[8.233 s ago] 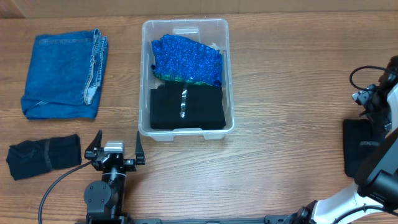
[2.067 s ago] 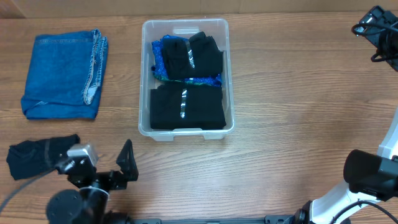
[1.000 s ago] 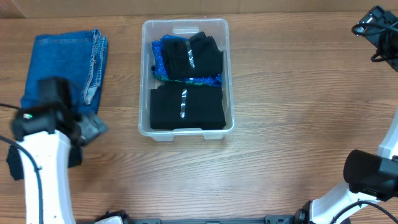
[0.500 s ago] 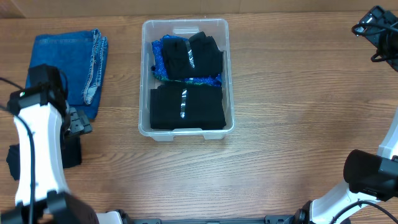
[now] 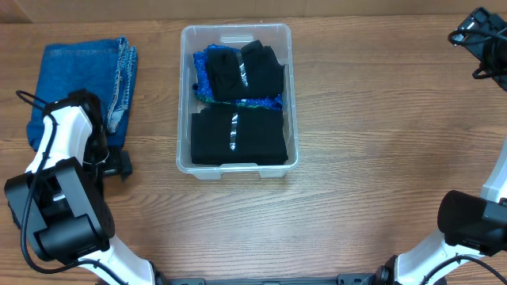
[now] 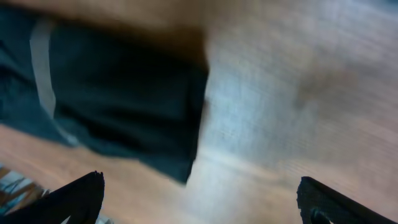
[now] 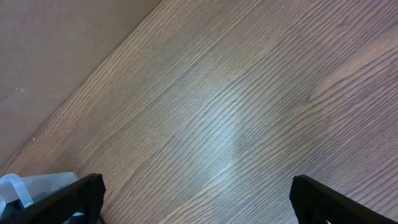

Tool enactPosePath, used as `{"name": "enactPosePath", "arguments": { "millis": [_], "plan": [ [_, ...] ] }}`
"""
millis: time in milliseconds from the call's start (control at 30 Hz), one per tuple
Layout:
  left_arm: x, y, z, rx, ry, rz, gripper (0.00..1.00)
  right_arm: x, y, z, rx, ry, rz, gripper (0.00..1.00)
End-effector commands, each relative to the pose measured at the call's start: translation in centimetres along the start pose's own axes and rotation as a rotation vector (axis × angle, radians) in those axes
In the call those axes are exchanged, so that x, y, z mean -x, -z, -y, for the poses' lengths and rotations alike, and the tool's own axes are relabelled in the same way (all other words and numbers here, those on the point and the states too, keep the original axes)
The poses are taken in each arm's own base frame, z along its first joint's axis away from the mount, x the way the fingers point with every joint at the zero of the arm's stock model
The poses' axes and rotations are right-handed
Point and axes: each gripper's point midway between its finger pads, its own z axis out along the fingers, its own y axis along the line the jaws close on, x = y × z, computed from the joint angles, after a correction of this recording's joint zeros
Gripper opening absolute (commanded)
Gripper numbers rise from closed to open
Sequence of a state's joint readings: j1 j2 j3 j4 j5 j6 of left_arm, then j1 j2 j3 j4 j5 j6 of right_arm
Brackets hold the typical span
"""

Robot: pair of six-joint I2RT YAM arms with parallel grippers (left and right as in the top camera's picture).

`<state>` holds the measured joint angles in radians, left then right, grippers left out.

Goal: Pack container
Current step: 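Grasp the black cloth beside the jeans with the left gripper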

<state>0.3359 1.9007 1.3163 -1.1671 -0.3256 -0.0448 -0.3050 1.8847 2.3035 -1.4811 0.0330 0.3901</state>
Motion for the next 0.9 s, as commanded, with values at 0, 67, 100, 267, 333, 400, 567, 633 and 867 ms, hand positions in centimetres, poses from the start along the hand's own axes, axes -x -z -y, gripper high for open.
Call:
{"name": "enactPosePath", "arguments": {
  "millis": [0,67,100,267,333,400,567,633,867],
  "plan": [
    [1.8,-0.6,-0.3,0.019,0.008,0.072,1.0,0.3,0.7,-0.1,0.005,-0.004,0.023,1.0],
    [2.8,-1.0,-0.1,0.018,0.004,0.117,1.0,0.3,0.7,-0.1,0.005,-0.004,0.023,1.0],
    [3.2,-1.2,0.0,0.018,0.003,0.134,1.0,0.3,0.7,-0.1,0.005,-0.003,0.023,1.0],
    [3.4,-3.0,0.6,0.018,0.011,0.165,0.99,0.3,0.7,-0.1,0.005,-0.004,0.023,1.0],
    [2.9,-3.8,0.8,0.021,0.009,0.157,0.97,0.3,0.7,-0.1,0.005,-0.004,0.023,1.0],
    [2.3,-4.5,0.2,0.052,0.023,0.139,0.95,0.3,0.7,-0.1,0.005,-0.004,0.023,1.0],
    [0.8,-5.8,-2.1,0.089,0.163,0.092,0.94,0.3,0.7,-0.1,0.005,-0.003,0.023,1.0],
    [0.2,-6.3,-2.9,0.084,0.217,0.068,0.92,0.3,0.7,-0.1,0.005,-0.003,0.023,1.0],
    [-0.6,-7.3,-4.2,0.046,0.328,0.041,0.53,0.3,0.7,-0.1,0.005,-0.004,0.023,1.0]
  ]
}}
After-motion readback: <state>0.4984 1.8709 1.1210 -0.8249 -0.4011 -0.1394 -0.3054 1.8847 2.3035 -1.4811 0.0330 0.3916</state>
